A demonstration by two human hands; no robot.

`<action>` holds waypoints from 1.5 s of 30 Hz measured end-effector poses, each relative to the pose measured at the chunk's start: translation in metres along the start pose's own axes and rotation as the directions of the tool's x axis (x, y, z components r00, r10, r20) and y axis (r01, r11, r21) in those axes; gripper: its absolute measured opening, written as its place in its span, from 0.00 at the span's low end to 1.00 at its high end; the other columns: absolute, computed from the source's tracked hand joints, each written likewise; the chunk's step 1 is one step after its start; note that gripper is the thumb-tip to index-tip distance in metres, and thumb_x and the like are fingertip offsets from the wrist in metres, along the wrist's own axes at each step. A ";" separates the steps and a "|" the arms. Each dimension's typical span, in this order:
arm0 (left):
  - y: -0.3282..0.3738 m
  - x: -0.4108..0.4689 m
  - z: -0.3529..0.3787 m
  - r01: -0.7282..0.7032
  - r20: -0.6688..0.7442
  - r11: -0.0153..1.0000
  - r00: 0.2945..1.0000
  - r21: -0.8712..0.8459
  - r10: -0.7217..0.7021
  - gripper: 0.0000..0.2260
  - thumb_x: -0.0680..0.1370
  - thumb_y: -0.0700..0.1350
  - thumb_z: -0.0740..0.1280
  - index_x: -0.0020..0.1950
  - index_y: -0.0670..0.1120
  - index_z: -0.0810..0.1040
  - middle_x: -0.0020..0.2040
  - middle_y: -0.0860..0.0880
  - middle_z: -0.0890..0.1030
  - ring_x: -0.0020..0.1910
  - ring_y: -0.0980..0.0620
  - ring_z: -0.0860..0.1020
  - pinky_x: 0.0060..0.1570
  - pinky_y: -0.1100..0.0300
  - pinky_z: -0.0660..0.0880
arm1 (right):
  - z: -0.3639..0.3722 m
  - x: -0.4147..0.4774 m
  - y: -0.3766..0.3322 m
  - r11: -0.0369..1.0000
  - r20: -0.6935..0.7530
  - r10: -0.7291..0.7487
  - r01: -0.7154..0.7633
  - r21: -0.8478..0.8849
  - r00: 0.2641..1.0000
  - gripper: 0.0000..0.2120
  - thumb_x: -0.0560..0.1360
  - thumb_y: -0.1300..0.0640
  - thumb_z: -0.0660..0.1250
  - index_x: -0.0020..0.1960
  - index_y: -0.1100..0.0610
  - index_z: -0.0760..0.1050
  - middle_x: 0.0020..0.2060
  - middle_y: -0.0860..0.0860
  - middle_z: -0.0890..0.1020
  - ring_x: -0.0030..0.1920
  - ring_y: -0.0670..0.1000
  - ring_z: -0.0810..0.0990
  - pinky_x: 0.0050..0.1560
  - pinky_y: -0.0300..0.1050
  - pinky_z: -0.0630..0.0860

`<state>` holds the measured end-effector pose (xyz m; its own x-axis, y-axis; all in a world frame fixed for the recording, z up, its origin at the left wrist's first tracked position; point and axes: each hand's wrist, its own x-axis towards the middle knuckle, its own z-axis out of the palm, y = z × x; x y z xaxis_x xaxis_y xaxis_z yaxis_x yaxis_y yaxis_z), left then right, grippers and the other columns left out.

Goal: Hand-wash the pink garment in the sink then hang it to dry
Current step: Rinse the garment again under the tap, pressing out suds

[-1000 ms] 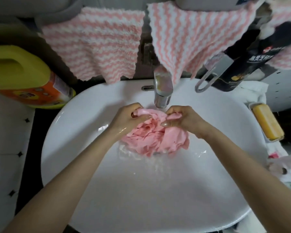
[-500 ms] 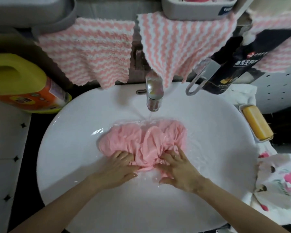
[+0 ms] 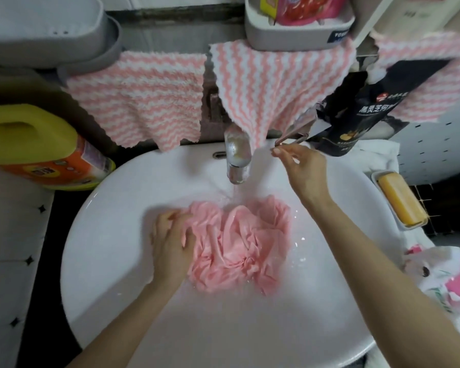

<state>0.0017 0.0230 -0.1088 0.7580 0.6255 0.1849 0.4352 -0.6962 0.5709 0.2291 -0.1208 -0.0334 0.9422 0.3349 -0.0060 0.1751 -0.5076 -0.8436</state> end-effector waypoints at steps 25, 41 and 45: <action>0.020 0.001 -0.005 0.211 0.460 0.898 0.888 -0.386 -0.011 0.22 0.69 0.66 0.62 0.58 0.55 0.71 0.62 0.52 0.68 0.64 0.59 0.65 0.65 0.63 0.65 | 0.015 -0.125 0.048 0.998 0.389 0.066 -0.056 -0.036 0.919 0.24 0.68 0.36 0.66 0.62 0.37 0.70 0.53 0.44 0.75 0.53 0.43 0.73 0.53 0.36 0.71; -0.014 -0.006 0.091 -0.284 0.222 0.912 0.949 0.297 0.224 0.18 0.70 0.52 0.61 0.55 0.45 0.74 0.54 0.43 0.77 0.48 0.42 0.74 0.42 0.52 0.68 | 0.114 -0.112 0.114 0.725 0.265 -0.353 0.441 -0.529 0.897 0.19 0.79 0.40 0.49 0.58 0.50 0.69 0.47 0.55 0.82 0.50 0.58 0.80 0.57 0.52 0.64; -0.012 0.010 0.100 -0.315 0.156 0.896 0.948 0.312 0.278 0.10 0.72 0.49 0.58 0.50 0.47 0.69 0.46 0.45 0.73 0.43 0.45 0.70 0.38 0.53 0.65 | 0.122 -0.094 0.118 0.722 0.217 -0.382 0.436 -0.537 0.899 0.15 0.72 0.44 0.58 0.46 0.53 0.76 0.38 0.53 0.80 0.41 0.55 0.77 0.51 0.47 0.65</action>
<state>0.0529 0.0019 -0.1938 0.9153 0.3442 0.2093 0.3035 -0.9308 0.2037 0.1260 -0.1151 -0.1976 0.7179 0.6668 0.2002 0.6908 -0.6468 -0.3232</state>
